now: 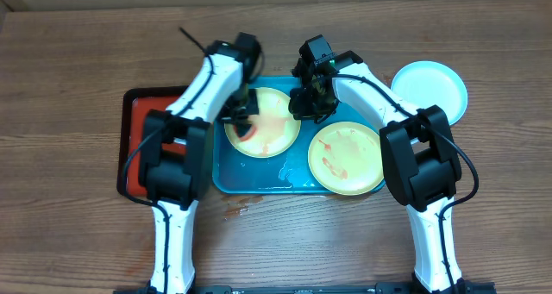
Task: Clean dirty plates on tray and stack at the side
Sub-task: 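Scrub the yellow plate with the left-held sponge while right grips its rim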
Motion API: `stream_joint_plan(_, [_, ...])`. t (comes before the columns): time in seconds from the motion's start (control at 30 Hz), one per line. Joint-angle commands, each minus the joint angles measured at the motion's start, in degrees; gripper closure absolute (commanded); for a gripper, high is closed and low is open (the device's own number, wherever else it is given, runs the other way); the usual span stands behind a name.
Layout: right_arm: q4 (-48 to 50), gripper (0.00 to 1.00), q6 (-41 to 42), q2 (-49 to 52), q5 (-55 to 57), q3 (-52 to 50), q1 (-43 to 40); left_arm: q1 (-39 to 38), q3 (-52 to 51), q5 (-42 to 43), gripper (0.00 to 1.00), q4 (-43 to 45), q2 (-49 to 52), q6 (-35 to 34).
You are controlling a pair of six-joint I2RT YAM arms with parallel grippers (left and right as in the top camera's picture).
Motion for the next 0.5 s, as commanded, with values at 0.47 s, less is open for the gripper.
stream_joint_plan(0.47, [0.44, 0.96, 0.17, 0.50, 1.90, -1.16, -0.37, -0.20, 2.10, 23.43, 0.96, 10.25, 1.73, 4.22])
